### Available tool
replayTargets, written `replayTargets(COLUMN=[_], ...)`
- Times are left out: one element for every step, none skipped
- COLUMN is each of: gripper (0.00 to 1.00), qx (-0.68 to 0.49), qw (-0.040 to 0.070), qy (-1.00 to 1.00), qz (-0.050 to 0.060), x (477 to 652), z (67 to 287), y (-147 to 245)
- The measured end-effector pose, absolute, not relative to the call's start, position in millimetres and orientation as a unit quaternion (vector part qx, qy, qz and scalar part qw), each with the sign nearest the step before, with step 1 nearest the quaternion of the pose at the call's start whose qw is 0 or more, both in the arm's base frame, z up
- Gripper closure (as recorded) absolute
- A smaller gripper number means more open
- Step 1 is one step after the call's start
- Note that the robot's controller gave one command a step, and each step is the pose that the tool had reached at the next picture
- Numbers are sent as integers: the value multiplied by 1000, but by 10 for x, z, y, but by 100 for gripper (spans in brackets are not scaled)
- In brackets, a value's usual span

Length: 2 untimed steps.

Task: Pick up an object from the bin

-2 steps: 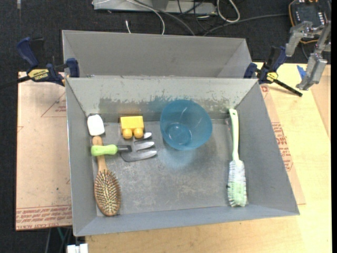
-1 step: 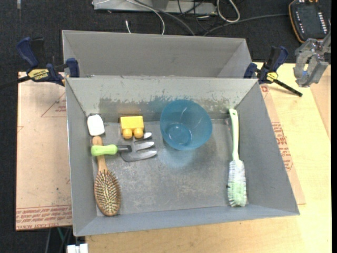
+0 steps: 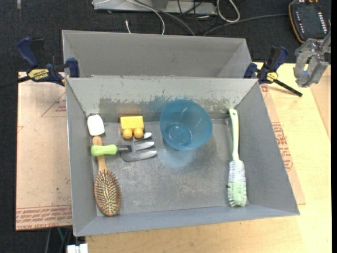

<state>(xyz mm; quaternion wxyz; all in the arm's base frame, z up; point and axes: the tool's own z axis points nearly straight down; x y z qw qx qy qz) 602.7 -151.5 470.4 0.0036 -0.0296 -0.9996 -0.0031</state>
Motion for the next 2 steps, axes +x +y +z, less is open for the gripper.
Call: replayTargets(gripper=[100, 100], qx=[-37, -24], qw=[2, 2], qy=[-999, -1000], qz=[-3, -3], x=[5866, 6002], z=[4623, 4489], y=[-1511, -1531])
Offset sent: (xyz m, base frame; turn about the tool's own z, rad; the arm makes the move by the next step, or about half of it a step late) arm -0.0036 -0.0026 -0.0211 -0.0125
